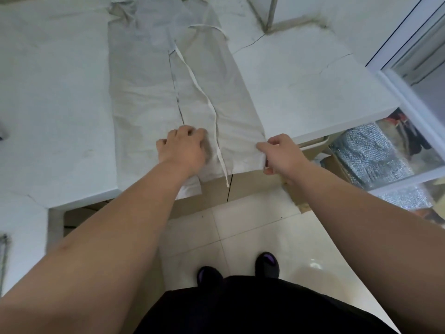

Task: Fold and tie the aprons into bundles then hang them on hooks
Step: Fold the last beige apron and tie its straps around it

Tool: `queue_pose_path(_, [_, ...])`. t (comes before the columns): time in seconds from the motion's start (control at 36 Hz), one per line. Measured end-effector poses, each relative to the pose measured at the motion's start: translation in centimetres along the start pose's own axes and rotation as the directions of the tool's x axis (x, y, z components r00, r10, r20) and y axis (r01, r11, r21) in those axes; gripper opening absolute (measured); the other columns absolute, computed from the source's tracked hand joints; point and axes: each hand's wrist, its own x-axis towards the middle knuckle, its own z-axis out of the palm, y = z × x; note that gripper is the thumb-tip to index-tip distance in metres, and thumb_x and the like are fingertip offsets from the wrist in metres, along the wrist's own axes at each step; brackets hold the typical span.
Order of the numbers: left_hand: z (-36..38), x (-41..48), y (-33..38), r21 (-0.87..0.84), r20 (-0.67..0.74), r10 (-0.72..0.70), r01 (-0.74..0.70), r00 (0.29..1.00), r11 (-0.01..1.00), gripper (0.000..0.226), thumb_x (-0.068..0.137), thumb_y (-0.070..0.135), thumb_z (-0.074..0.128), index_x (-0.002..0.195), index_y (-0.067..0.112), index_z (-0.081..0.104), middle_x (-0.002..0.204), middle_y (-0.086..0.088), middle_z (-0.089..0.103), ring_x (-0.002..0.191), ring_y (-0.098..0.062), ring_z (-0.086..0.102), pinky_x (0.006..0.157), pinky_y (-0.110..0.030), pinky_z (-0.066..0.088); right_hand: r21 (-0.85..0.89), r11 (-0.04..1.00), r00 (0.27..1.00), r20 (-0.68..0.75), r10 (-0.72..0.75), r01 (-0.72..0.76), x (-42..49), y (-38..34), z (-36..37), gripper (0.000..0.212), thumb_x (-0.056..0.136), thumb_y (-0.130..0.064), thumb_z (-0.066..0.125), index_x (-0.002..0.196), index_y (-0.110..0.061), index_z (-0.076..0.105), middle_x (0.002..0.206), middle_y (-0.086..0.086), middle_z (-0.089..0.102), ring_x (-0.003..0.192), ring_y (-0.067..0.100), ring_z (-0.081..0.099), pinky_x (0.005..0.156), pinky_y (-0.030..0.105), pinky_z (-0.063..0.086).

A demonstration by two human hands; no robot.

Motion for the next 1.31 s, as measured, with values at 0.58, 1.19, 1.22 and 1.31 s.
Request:
queue_pose_path(0.58, [-2.8,4.3,9.8,0.076,0.123,0.469,-0.479,0.875,0.874,0.042,0.096,0.011,0.045,0.125,0.038,0.059,0.137,0.001,0.04,0.127,-0.023,0.03,0.098,-0.036,0.035,-0.045,0.983,0.947,0.282,-0.156,0.176,0.3,0.5,-4.1,0.062,0.081,-0.018,0.073,0.129,-0.016,0.034,0.093,-0.007,0.057,0.082,0.009,0.059,0.073,0.022,0.048])
queue_pose_path(1.19, [-1.3,4.8,8.8,-0.028,0.097,0.421,-0.42,0.902,0.907,0.024,0.094,0.013,0.051,0.112,0.028,0.057,0.112,0.004,0.038,0.092,-0.016,0.044,0.075,-0.031,0.037,-0.094,0.994,0.935,0.354,-0.022,0.059,0.4,3.0,-2.7,0.012,0.092,-0.013,0.061,0.089,-0.001,0.063,0.084,0.017,0.062,0.072,0.022,0.056,0.073,0.038,0.056])
queue_pose_path(1.22, [-1.5,4.9,8.7,-0.034,0.099,0.417,-0.415,0.904,0.909,0.021,0.094,0.014,0.051,0.109,0.028,0.057,0.108,0.006,0.037,0.088,-0.014,0.043,0.071,-0.029,0.035,-0.08,0.995,0.933,0.359,-0.022,0.054,0.5,2.9,-2.7,0.008,0.091,-0.012,0.062,0.089,-0.004,0.062,0.085,0.015,0.064,0.073,0.022,0.059,0.071,0.035,0.056])
queue_pose_path(1.31, [-1.7,5.2,8.9,0.021,0.102,0.433,-0.437,0.896,0.899,0.011,0.095,0.017,0.051,0.098,0.026,0.056,0.101,0.006,0.038,0.084,-0.014,0.042,0.059,-0.027,0.026,-0.058,0.997,0.925,0.379,-0.03,0.056,0.7,2.7,-3.0,0.009,0.088,-0.009,0.066,0.084,-0.011,0.058,0.077,0.006,0.064,0.065,0.015,0.061,0.059,0.023,0.054])
